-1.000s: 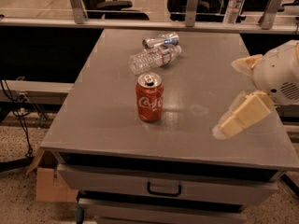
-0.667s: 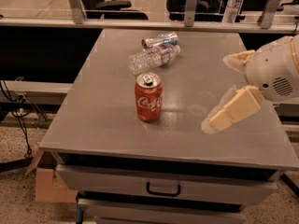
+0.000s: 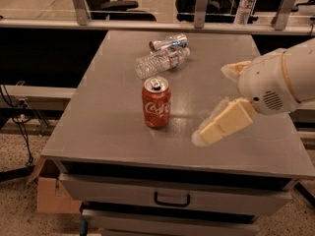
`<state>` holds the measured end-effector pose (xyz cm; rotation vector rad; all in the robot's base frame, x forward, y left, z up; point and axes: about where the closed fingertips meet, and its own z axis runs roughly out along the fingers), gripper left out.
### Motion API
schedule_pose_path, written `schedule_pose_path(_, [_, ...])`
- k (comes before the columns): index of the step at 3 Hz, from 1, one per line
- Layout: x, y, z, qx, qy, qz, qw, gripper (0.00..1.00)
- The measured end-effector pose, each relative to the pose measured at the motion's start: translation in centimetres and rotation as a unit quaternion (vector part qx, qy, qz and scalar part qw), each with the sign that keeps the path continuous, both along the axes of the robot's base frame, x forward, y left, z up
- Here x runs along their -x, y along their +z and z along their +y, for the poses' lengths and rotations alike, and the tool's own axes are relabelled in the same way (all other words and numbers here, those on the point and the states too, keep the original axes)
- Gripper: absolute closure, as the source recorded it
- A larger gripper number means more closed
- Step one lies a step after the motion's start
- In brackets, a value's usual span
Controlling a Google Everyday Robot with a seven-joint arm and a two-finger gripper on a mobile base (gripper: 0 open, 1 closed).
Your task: Pick coke can
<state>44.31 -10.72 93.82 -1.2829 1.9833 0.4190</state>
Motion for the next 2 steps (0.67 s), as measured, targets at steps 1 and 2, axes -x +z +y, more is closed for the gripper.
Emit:
schedule_pose_path(1, [-0.7, -1.6, 2.6, -0.033, -0.018, 0.005, 0.9993, 0.00])
schedule_pose_path(2, [-2.0, -3.6, 5.0, -0.086, -0.026, -0.004, 0.9959, 0.00])
